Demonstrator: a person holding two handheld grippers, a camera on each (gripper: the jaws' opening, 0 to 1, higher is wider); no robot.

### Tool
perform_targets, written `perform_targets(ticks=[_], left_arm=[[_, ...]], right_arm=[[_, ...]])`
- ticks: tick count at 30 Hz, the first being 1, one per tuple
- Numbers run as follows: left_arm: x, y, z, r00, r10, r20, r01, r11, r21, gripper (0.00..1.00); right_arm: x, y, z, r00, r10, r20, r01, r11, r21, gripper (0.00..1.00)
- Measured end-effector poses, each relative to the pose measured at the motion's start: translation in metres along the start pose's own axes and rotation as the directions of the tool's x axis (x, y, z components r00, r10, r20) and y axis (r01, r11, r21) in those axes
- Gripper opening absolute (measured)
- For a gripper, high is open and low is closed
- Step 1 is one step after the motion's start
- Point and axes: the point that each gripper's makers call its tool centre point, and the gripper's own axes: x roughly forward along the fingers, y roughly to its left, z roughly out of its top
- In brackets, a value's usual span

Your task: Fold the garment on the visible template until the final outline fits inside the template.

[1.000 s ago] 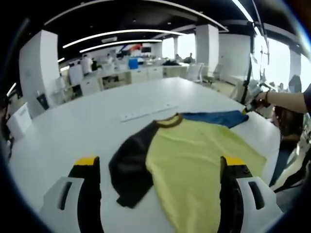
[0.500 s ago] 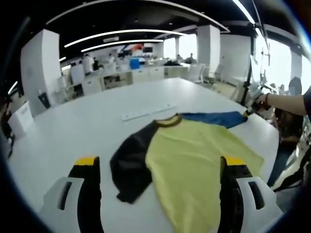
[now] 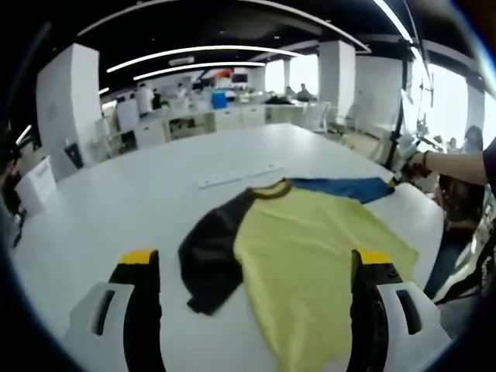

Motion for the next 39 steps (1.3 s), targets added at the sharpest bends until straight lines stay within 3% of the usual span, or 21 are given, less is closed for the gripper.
perform_targets(ticks=[11, 16, 19, 25, 39], left_arm=[[-0.005, -0.002, -0.002, 1.0, -0.003, -0.007, 0.003, 1.0, 0.002, 0.99], [-0.005, -0.004, -0.001, 1.0, -0.012, -0.006, 0.012, 1.0, 0.005, 0.99], [-0.006, -0.005, 0.001, 1.0, -0.012, 0.001, 0.012, 1.0, 0.004, 0.99], [-0.009, -0.005, 0.001, 1.0, -0.014, 0.009, 0.014, 1.0, 0.003, 0.99], [-0.018, -0.005, -0.006, 1.0, -0.022, -0.006, 0.022, 1.0, 0.004, 0.99]], right_arm=[[-0.014, 0.005, 0.011, 0.999, 0.0, 0.043, 0.0, 1.0, -0.003, 0.0], [-0.025, 0.021, 0.022, 0.996, 0.04, 0.079, -0.04, 0.999, 0.0, 0.0], [-0.031, 0.04, 0.031, 0.99, 0.099, 0.096, -0.093, 0.994, -0.059, 0.0], [-0.038, 0.059, 0.044, 0.987, 0.102, 0.12, -0.088, 0.989, -0.121, 0.0], [-0.042, 0.108, 0.052, 0.982, 0.152, 0.113, -0.122, 0.963, -0.239, 0.0]])
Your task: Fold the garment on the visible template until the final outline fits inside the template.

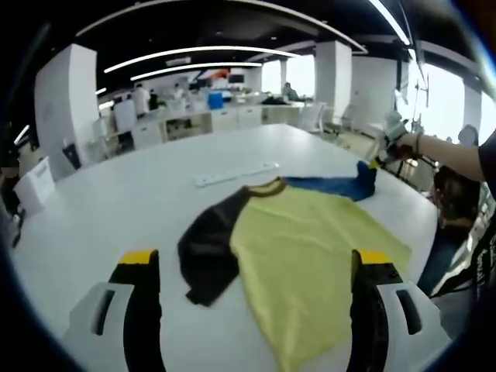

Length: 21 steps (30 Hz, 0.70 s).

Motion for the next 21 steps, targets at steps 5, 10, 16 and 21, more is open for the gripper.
perform_targets(ticks=[5, 10, 16, 21], left_arm=[[-0.003, -0.001, -0.007, 1.0, -0.004, -0.014, 0.004, 1.0, -0.005, 0.99], [-0.005, 0.0, -0.011, 1.0, -0.001, -0.022, 0.001, 1.0, -0.015, 0.99], [-0.006, -0.003, -0.013, 0.999, -0.019, -0.027, 0.019, 1.0, -0.007, 0.99], [-0.007, -0.004, -0.014, 0.999, -0.021, -0.029, 0.021, 1.0, -0.011, 0.99]], right_arm=[[0.001, 0.015, 0.006, 1.0, 0.02, 0.011, -0.02, 1.0, -0.009, 0.0], [0.002, 0.034, 0.011, 0.999, 0.046, 0.027, -0.045, 0.999, -0.029, 0.0], [0.005, 0.055, 0.017, 0.996, 0.076, 0.036, -0.074, 0.996, -0.052, 0.0], [0.005, 0.072, 0.021, 0.994, 0.097, 0.043, -0.094, 0.993, -0.067, 0.0]])
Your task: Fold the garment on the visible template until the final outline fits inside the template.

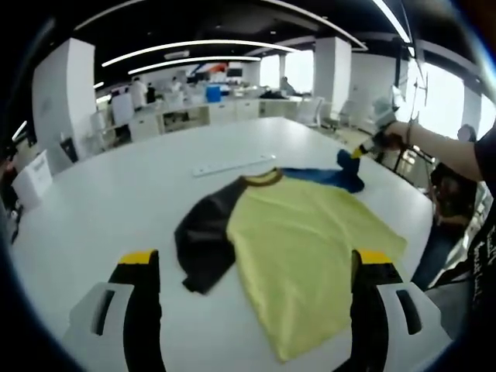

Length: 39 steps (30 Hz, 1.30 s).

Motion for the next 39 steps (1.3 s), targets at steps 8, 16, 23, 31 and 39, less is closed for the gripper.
perform_targets(ticks=[8, 16, 23, 31, 39], left_arm=[[-0.001, 0.0, -0.004, 1.0, -0.008, -0.005, 0.008, 1.0, -0.015, 0.99], [-0.003, 0.0, -0.007, 1.0, -0.007, -0.01, 0.007, 1.0, -0.02, 0.99], [-0.003, 0.001, -0.008, 1.0, -0.005, -0.012, 0.005, 1.0, -0.022, 0.99], [0.001, -0.004, -0.008, 1.0, -0.02, -0.019, 0.02, 1.0, -0.015, 0.99], [0.003, -0.006, -0.011, 0.999, -0.029, -0.033, 0.029, 1.0, -0.011, 0.99]], right_arm=[[0.003, 0.025, 0.009, 0.999, 0.035, 0.011, -0.035, 0.999, -0.024, 0.0], [0.006, 0.05, 0.018, 0.997, 0.071, 0.024, -0.07, 0.996, -0.05, 0.0], [0.008, 0.071, 0.028, 0.994, 0.099, 0.042, -0.096, 0.993, -0.069, 0.0], [0.013, 0.091, 0.03, 0.991, 0.124, 0.041, -0.12, 0.989, -0.088, 0.0], [0.02, 0.115, 0.031, 0.987, 0.155, 0.032, -0.151, 0.982, -0.111, 0.0]])
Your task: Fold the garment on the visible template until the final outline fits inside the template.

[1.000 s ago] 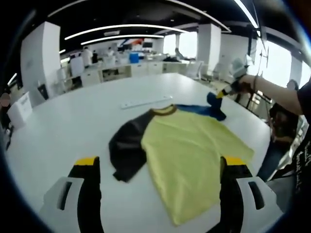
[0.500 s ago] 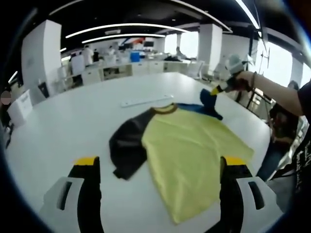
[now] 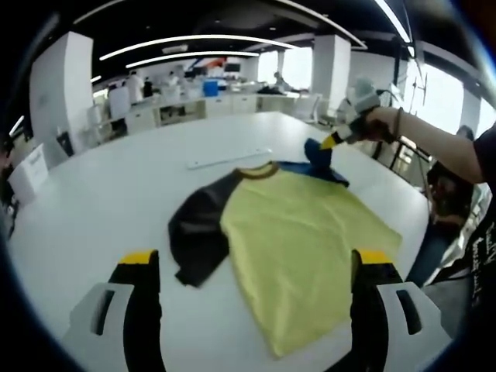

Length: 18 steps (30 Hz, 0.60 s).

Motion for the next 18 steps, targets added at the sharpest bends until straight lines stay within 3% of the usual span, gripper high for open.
perform_targets(ticks=[18], left_arm=[[0.003, 0.0, -0.004, 1.0, -0.014, -0.013, 0.014, 1.0, 0.005, 0.99]], right_arm=[[0.016, 0.048, 0.017, 0.999, 0.052, -0.003, -0.052, 0.997, -0.062, 0.0]])
